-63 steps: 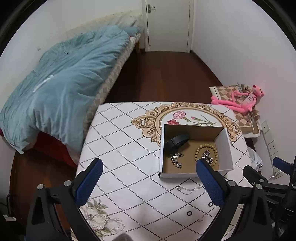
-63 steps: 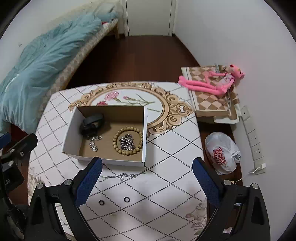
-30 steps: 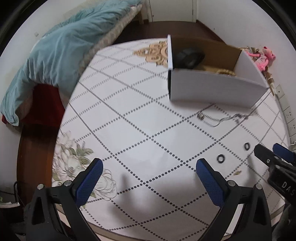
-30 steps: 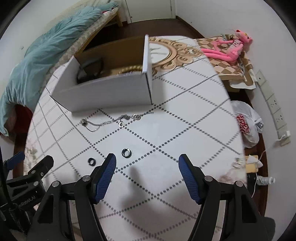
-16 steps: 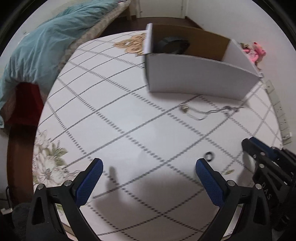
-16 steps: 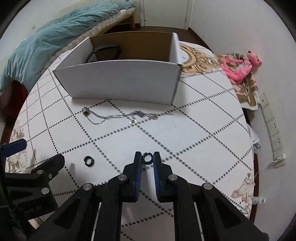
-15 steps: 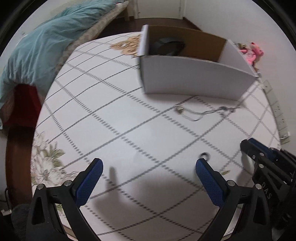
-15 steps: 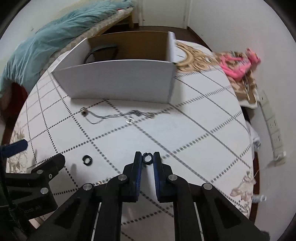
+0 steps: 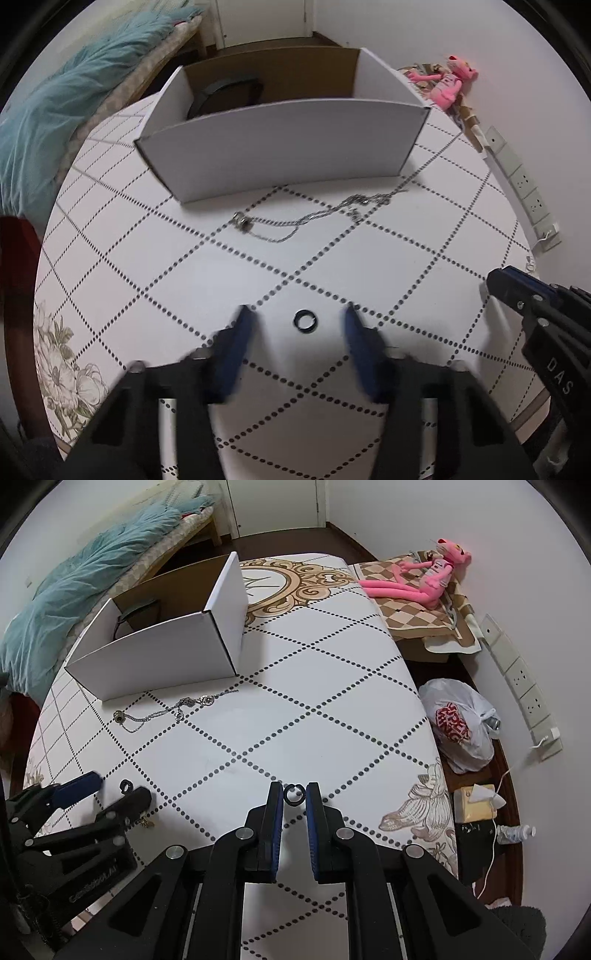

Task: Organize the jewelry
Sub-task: 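Pinch a black ring with the right tool while the left tool pinches the other ring, then drop both black rings into the white box by opening both tools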

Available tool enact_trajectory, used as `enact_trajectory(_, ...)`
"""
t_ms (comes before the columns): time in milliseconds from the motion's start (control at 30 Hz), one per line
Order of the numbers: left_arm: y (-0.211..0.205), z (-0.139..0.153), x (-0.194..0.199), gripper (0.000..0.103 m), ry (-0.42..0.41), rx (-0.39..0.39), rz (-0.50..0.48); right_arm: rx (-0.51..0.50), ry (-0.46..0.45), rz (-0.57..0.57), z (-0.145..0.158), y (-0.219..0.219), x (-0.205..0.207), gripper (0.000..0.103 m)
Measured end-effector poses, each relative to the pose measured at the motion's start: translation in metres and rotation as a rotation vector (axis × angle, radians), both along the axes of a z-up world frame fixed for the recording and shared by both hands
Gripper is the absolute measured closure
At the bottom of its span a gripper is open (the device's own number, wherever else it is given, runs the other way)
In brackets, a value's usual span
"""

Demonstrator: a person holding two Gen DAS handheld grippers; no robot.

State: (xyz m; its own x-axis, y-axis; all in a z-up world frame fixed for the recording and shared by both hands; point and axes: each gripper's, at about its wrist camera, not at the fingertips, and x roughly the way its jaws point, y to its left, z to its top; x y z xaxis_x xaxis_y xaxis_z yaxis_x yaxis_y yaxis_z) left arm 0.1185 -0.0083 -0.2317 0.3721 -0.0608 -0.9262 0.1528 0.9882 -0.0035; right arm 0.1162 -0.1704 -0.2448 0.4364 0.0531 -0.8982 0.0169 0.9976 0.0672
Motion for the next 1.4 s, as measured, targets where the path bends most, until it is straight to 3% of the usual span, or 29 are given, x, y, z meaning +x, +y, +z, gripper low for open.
enact_trajectory(67,0.000,0.000,0.002,0.093,-0.001,-0.001,-0.007,0.001,-0.002,-0.001,0.000,0.002,-0.001,0.090)
enact_trajectory(333,0.009,0.004,0.000,0.093,-0.011,-0.031,0.005,0.027,-0.038,-0.002,0.017,0.004,-0.003,0.090)
enact_trajectory(567,0.032,0.056,0.010,0.093,-0.070,-0.131,0.035,0.118,-0.088,0.017,0.052,0.011,0.012,0.090)
enact_trajectory(700,0.051,0.092,0.041,0.093,-0.110,-0.193,0.053,0.187,-0.116,0.050,0.080,0.020,0.041,0.090)
enact_trajectory(800,0.061,0.102,0.071,0.093,-0.111,-0.208,0.061,0.223,-0.122,0.081,0.095,0.030,0.075,0.090)
enact_trajectory(1000,0.069,0.092,0.121,0.093,-0.054,-0.206,0.073,0.226,-0.071,0.118,0.096,0.047,0.140,0.090)
enact_trajectory(1200,0.071,0.083,0.145,0.092,0.008,-0.210,0.099,0.169,0.009,0.168,0.081,0.060,0.189,0.090)
enact_trajectory(1300,0.072,0.085,0.153,0.079,0.019,-0.180,0.128,0.160,0.050,0.174,0.076,0.062,0.205,0.086)
enact_trajectory(1333,0.072,0.087,0.155,0.064,0.012,-0.171,0.134,0.160,0.052,0.172,0.076,0.062,0.206,0.074)
enact_trajectory(1367,0.073,0.090,0.155,0.043,-0.003,-0.164,0.140,0.162,0.047,0.165,0.078,0.061,0.208,0.060)
enact_trajectory(1400,0.075,0.094,0.155,0.035,-0.024,-0.156,0.149,0.170,0.041,0.161,0.080,0.059,0.208,0.054)
